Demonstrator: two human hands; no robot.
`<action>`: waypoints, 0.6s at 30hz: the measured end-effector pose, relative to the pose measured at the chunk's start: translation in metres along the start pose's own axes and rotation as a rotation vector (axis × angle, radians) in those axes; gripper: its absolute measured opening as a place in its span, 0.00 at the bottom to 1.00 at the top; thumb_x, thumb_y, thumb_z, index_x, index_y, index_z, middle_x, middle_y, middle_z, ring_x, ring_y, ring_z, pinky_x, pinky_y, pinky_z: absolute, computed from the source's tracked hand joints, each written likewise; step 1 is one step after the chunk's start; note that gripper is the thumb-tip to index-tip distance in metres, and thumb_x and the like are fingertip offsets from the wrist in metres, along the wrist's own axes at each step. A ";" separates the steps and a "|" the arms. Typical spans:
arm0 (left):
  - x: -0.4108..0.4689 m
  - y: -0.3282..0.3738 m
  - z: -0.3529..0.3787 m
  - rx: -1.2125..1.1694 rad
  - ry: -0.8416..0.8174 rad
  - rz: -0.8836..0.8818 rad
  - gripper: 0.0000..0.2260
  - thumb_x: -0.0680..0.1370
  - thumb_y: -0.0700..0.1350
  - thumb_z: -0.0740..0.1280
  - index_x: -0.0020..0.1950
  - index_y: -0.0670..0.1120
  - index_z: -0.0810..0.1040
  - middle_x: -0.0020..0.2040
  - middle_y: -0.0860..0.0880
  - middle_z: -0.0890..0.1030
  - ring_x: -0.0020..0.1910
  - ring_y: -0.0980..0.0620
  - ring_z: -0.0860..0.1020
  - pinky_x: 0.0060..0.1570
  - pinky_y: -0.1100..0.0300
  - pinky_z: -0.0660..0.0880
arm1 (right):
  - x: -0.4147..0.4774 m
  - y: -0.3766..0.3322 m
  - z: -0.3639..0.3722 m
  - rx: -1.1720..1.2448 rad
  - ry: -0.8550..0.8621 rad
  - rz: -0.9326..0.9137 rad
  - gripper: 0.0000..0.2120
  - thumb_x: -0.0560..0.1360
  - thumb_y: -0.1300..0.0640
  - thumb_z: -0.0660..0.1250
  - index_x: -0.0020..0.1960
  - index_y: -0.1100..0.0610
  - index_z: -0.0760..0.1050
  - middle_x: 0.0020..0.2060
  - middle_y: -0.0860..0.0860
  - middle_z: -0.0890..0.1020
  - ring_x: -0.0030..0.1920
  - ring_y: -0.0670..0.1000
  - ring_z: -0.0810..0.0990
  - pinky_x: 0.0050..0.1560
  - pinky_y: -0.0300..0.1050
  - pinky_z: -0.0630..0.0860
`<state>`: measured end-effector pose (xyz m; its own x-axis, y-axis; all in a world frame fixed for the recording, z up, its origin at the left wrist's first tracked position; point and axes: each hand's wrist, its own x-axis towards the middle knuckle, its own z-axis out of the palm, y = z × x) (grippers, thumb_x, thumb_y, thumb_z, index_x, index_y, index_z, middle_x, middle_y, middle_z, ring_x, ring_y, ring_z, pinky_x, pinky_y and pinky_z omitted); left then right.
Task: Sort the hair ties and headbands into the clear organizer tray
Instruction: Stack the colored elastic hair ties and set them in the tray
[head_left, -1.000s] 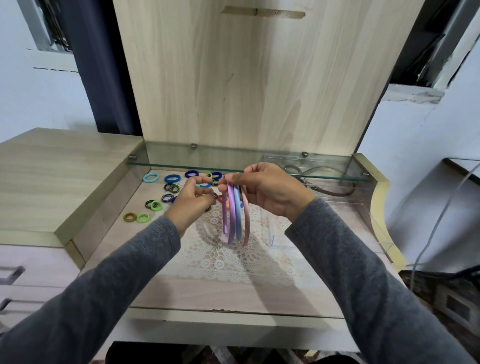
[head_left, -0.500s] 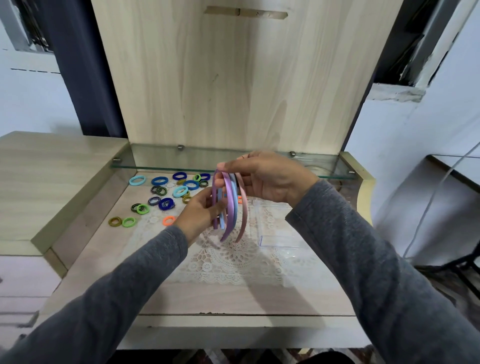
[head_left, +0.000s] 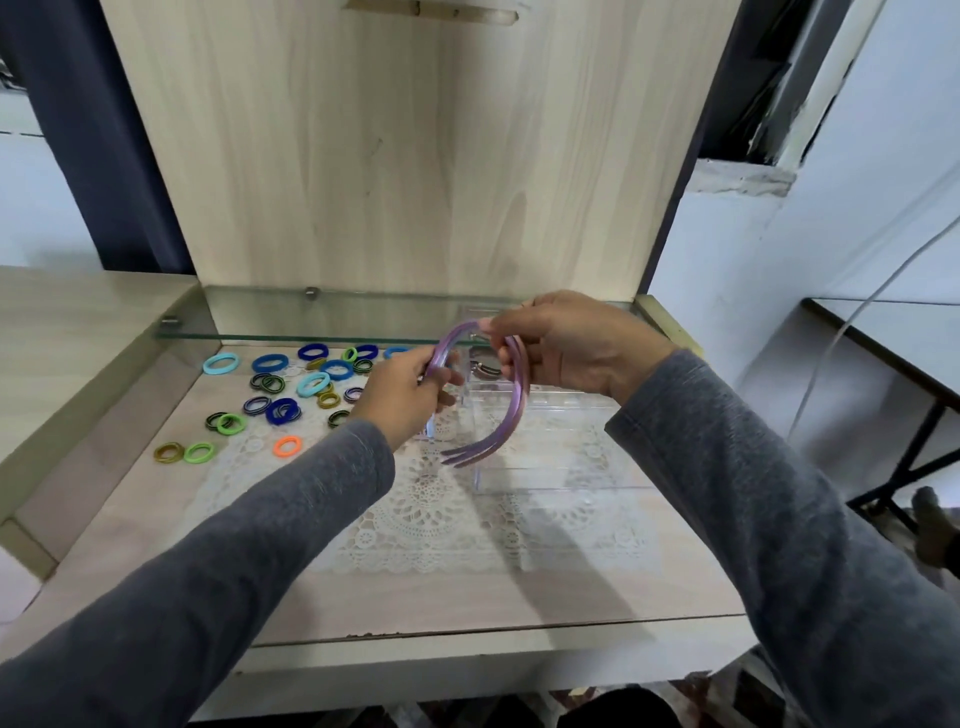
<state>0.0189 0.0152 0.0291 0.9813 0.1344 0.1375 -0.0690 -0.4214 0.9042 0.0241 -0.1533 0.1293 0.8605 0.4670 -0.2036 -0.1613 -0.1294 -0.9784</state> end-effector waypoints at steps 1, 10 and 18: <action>0.003 0.003 0.001 0.057 0.000 0.020 0.09 0.82 0.39 0.61 0.58 0.45 0.79 0.46 0.51 0.84 0.42 0.49 0.84 0.45 0.56 0.81 | 0.000 0.003 -0.007 -0.007 0.027 0.004 0.05 0.76 0.66 0.66 0.41 0.64 0.75 0.29 0.53 0.73 0.27 0.47 0.73 0.33 0.40 0.76; 0.020 0.025 0.024 0.452 -0.019 0.241 0.14 0.81 0.38 0.58 0.64 0.48 0.77 0.47 0.50 0.83 0.47 0.48 0.80 0.41 0.59 0.72 | 0.004 0.047 -0.059 0.066 0.228 -0.099 0.05 0.78 0.67 0.63 0.44 0.61 0.70 0.33 0.54 0.73 0.28 0.47 0.70 0.31 0.41 0.71; 0.027 0.014 0.056 0.457 -0.108 0.225 0.09 0.81 0.42 0.61 0.60 0.46 0.75 0.50 0.43 0.82 0.49 0.43 0.79 0.45 0.52 0.74 | 0.011 0.097 -0.088 0.045 0.295 -0.193 0.03 0.78 0.64 0.64 0.47 0.60 0.70 0.33 0.54 0.75 0.29 0.47 0.72 0.33 0.42 0.73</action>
<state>0.0542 -0.0380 0.0230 0.9658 -0.0879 0.2438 -0.2188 -0.7807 0.5853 0.0603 -0.2377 0.0353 0.9787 0.2053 -0.0018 0.0027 -0.0217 -0.9998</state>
